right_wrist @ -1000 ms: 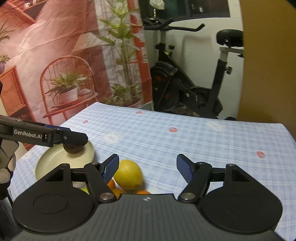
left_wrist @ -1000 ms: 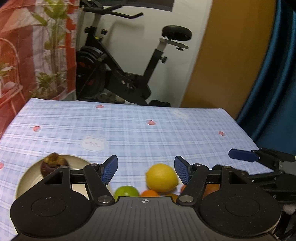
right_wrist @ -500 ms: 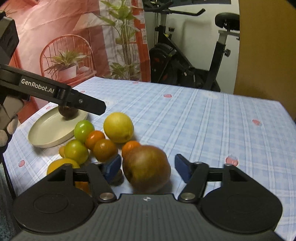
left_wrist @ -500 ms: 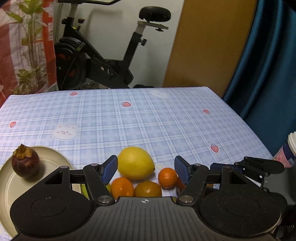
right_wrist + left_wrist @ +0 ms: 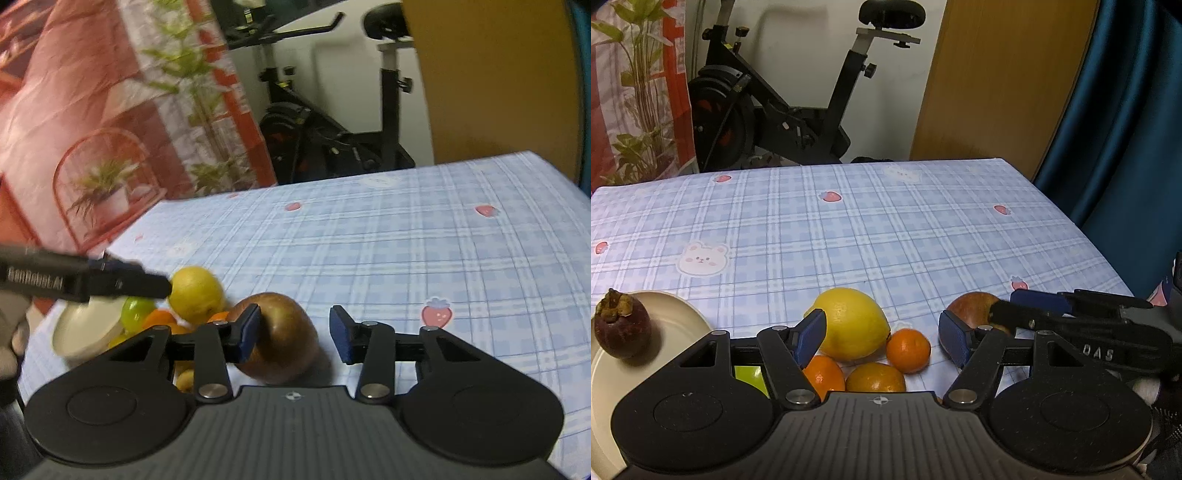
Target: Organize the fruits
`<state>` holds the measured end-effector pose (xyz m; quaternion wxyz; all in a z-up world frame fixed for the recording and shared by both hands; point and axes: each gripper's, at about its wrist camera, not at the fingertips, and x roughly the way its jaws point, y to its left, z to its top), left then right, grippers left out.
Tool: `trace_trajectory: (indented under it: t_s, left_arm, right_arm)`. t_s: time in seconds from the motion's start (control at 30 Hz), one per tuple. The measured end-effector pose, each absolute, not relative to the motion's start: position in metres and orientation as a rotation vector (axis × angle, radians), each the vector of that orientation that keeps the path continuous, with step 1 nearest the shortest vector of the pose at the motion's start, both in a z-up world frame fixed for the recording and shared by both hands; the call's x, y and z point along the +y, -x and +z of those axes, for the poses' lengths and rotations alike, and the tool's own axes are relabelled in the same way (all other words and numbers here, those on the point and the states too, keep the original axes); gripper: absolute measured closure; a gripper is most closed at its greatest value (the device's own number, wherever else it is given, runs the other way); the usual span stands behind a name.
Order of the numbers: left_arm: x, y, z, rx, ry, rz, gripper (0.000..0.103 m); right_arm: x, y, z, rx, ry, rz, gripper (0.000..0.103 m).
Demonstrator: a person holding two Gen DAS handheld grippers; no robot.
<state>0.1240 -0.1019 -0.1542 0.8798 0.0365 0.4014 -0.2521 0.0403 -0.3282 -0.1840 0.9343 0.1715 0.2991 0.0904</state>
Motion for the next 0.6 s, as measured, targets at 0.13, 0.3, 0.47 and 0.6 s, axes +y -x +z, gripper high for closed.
trace_trajectory:
  t_s: [0.13, 0.3, 0.47, 0.6]
  left_arm:
    - [-0.104, -0.130, -0.155, 0.847, -0.054, -0.529, 0.033]
    - [-0.109, -0.134, -0.154, 0.851, -0.049, -0.545, 0.033]
    - [-0.112, -0.134, -0.154, 0.855, -0.021, -0.561, 0.033]
    - [-0.116, -0.133, -0.155, 0.856, -0.019, -0.578, 0.033]
  right_arm:
    - [-0.339, -0.048, -0.186, 0.602, -0.400, 0.159, 0.059]
    - [-0.343, -0.048, -0.187, 0.583, -0.430, 0.146, 0.056]
    - [-0.331, -0.031, -0.177, 0.497, -0.312, 0.125, 0.047]
    - [-0.315, -0.015, -0.179, 0.447, -0.198, 0.148, 0.037]
